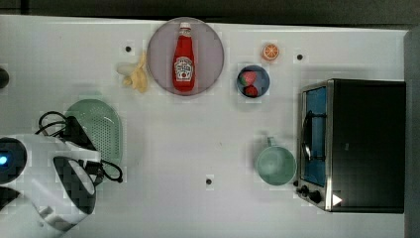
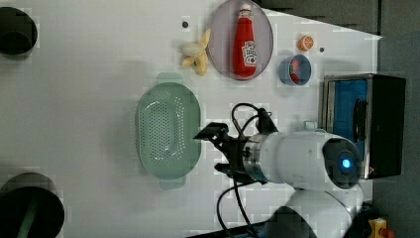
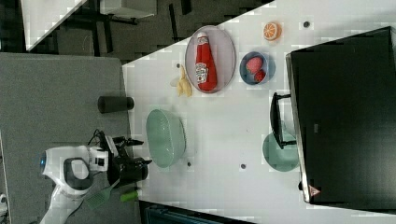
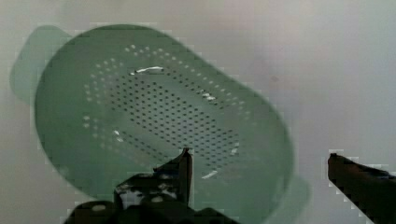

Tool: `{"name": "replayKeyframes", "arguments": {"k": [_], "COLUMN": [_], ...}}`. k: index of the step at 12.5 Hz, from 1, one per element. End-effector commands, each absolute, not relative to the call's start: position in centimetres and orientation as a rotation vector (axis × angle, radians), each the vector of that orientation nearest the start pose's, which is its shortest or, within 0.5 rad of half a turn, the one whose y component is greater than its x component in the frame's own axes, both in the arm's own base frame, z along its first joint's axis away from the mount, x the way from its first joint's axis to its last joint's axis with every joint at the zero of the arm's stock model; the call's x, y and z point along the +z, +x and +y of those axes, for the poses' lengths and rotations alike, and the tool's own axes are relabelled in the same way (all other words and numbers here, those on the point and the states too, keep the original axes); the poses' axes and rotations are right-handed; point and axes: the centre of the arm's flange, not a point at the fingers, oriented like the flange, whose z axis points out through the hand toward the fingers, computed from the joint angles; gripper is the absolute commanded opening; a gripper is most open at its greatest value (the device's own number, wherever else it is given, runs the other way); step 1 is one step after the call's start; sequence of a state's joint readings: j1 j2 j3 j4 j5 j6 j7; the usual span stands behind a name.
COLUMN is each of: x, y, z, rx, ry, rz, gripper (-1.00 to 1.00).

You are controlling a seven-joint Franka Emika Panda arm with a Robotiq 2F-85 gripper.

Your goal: Drag strainer left to right.

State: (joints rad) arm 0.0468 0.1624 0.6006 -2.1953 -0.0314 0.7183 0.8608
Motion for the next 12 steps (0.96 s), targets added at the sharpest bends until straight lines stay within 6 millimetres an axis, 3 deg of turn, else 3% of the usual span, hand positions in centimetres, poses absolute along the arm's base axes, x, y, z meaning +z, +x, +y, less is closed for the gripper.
{"name": "replayKeyframes", "arguments": {"k": [1, 7, 12], "x": [30.0, 21.4, 17.1], "y": [45.2, 45.8, 46.8], "z": [31.9, 32.2, 30.1], "rx": [0.171, 0.202, 0.209], "ry": [-2.476, -2.322, -2.288], "rz": [1.901, 2.073, 2.112], "gripper": [1.00, 1.00, 1.00]}}
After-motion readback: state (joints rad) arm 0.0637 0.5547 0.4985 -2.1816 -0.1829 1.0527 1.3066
